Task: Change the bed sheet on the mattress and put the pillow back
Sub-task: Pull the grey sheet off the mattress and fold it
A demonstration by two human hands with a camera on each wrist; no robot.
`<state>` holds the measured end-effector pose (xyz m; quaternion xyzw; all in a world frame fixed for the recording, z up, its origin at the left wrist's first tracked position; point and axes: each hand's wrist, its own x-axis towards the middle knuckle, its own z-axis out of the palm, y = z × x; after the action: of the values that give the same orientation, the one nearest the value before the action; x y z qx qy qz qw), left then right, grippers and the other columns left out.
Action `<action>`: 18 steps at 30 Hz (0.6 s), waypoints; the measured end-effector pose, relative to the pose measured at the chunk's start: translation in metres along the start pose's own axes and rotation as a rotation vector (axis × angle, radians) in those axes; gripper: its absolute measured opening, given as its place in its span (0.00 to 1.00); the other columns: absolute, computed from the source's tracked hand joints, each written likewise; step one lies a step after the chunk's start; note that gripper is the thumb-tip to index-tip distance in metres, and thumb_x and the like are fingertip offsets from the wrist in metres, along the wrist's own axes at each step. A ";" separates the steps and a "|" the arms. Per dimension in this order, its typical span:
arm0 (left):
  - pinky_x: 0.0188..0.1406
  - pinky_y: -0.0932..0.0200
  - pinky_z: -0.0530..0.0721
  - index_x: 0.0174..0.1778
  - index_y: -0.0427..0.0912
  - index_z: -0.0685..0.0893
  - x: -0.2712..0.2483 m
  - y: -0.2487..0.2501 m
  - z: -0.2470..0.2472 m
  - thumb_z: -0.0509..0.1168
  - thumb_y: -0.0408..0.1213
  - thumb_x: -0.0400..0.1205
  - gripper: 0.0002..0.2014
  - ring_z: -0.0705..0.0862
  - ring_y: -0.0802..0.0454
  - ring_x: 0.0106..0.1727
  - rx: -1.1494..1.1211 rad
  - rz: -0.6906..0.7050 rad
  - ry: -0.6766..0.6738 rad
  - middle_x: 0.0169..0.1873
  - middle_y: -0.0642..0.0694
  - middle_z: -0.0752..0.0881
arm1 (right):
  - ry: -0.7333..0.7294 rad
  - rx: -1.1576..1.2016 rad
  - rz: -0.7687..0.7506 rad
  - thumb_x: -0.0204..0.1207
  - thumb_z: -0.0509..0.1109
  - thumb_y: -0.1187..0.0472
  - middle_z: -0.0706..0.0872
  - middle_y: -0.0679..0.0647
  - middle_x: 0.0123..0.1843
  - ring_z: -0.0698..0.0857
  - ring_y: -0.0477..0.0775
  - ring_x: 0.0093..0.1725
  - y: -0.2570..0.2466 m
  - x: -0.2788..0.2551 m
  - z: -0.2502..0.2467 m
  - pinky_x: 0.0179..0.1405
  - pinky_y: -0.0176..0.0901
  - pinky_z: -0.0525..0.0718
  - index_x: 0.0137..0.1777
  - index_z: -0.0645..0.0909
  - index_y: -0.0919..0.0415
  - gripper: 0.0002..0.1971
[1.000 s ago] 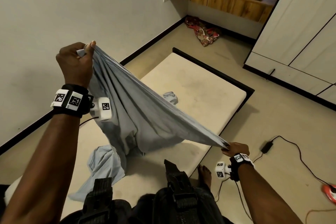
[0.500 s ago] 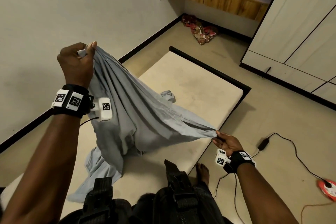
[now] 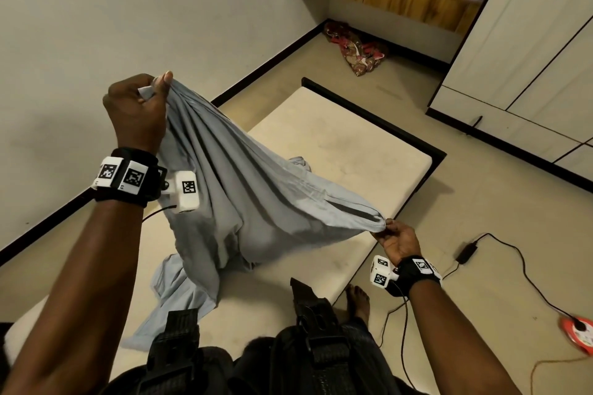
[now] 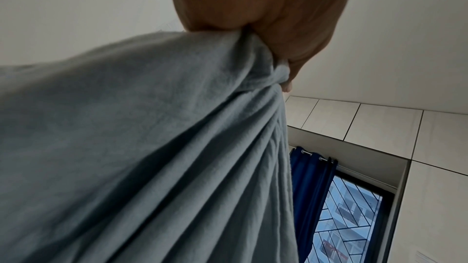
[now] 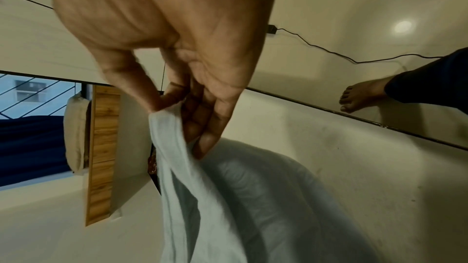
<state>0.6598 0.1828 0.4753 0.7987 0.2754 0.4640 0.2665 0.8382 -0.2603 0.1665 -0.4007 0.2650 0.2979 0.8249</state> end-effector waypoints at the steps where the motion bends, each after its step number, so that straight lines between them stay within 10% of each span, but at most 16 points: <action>1: 0.30 0.51 0.66 0.30 0.33 0.80 0.000 0.000 0.000 0.68 0.56 0.85 0.29 0.67 0.49 0.29 0.000 0.002 -0.002 0.24 0.33 0.69 | 0.012 0.027 -0.009 0.75 0.58 0.76 0.85 0.60 0.33 0.85 0.63 0.45 -0.001 0.001 0.002 0.44 0.57 0.92 0.29 0.78 0.65 0.15; 5: 0.30 0.51 0.68 0.30 0.34 0.80 0.001 -0.003 0.001 0.68 0.57 0.85 0.29 0.69 0.41 0.27 0.009 0.005 -0.008 0.24 0.30 0.71 | 0.115 -0.165 -0.104 0.68 0.73 0.81 0.88 0.67 0.39 0.90 0.63 0.42 -0.001 0.000 0.012 0.44 0.56 0.92 0.34 0.86 0.74 0.05; 8: 0.31 0.52 0.66 0.30 0.35 0.80 0.001 -0.002 0.001 0.68 0.57 0.84 0.28 0.68 0.48 0.27 0.008 0.004 -0.006 0.25 0.32 0.69 | 0.181 -0.267 -0.168 0.65 0.71 0.84 0.84 0.63 0.35 0.86 0.63 0.39 0.002 0.002 0.015 0.34 0.49 0.90 0.36 0.81 0.75 0.07; 13: 0.30 0.50 0.65 0.29 0.33 0.78 0.003 -0.006 0.001 0.68 0.56 0.85 0.30 0.69 0.32 0.31 0.026 0.006 -0.014 0.25 0.30 0.67 | 0.180 -0.454 -0.240 0.69 0.68 0.84 0.86 0.55 0.25 0.85 0.55 0.30 0.003 -0.006 0.009 0.29 0.43 0.88 0.35 0.81 0.72 0.09; 18: 0.30 0.51 0.66 0.30 0.34 0.79 0.009 -0.009 -0.008 0.67 0.57 0.85 0.29 0.70 0.36 0.29 0.048 0.011 0.000 0.24 0.30 0.69 | 0.377 -0.740 -0.261 0.70 0.64 0.84 0.85 0.66 0.42 0.88 0.67 0.37 0.009 0.003 -0.022 0.25 0.53 0.90 0.44 0.79 0.70 0.10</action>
<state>0.6551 0.1966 0.4780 0.8062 0.2823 0.4587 0.2448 0.8297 -0.2731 0.1481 -0.7470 0.2334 0.1875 0.5936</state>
